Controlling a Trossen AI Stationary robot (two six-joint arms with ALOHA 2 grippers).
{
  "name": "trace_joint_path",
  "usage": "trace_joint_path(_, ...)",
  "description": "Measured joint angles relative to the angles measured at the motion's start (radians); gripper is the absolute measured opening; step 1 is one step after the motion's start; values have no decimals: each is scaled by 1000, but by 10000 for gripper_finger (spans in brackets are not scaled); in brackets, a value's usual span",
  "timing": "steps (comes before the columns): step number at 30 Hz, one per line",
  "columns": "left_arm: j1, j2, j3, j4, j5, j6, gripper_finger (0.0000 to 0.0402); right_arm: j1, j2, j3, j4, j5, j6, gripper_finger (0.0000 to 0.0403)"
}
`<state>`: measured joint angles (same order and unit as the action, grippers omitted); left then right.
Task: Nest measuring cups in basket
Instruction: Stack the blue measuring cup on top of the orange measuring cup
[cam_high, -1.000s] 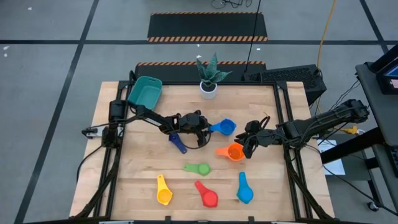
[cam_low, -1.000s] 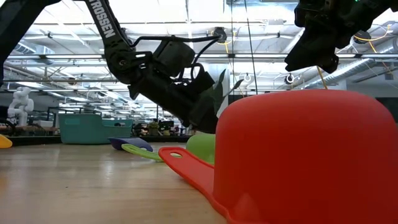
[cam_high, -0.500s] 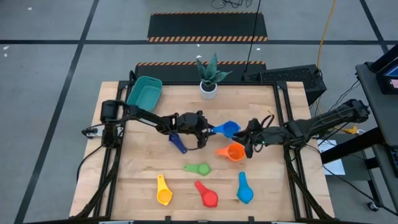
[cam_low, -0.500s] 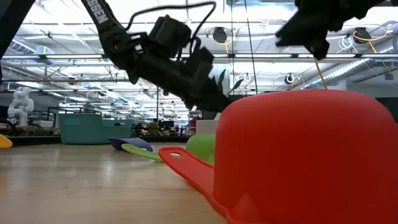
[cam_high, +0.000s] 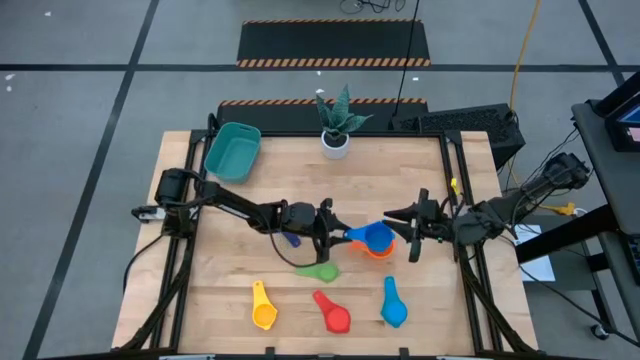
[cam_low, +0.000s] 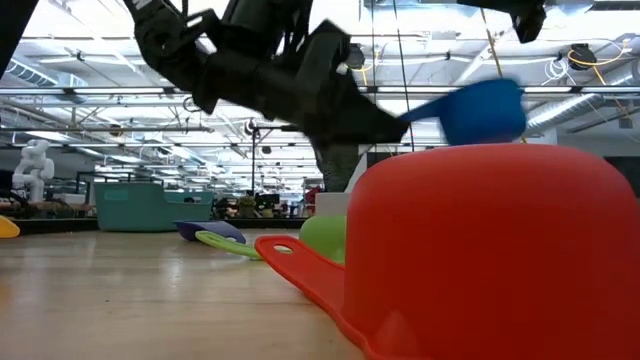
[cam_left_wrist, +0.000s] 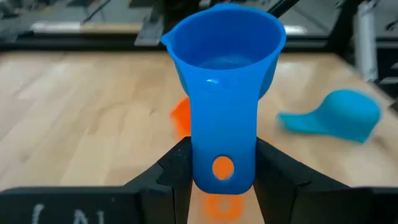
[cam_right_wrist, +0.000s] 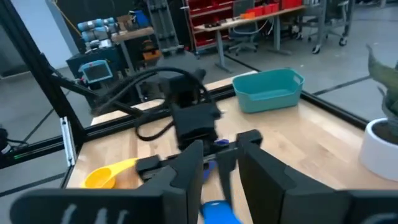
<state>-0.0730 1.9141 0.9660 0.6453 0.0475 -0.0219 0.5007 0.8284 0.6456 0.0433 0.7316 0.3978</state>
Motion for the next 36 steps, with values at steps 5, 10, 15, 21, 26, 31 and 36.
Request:
trace_joint_path(5, -54, 0, 46, -62, -65, 13, 134, -2, 0, 0, 21, 8, -33, 93)
trace_joint_path(10, -84, 2, 73, -137, -180, 46, 134, -3, 0, 0, 89, 8, -106, 93)
trace_joint_path(15, -78, 10, 70, -164, -207, 26, 134, -3, 0, 0, 106, 5, -134, 93)
trace_joint_path(21, -82, 9, 70, -164, -206, 18, 134, -3, 0, 0, 107, 6, -149, 93)
trace_joint_path(26, -83, 9, 70, -165, -206, 18, 134, -3, 0, 0, 107, 6, -149, 93)
trace_joint_path(31, -83, 9, 70, -164, -205, 17, 134, -3, 4, 0, 107, 6, -149, 93)
trace_joint_path(36, -82, 10, 70, -178, -200, 16, 144, -3, 4, 0, 107, 6, -149, 93)
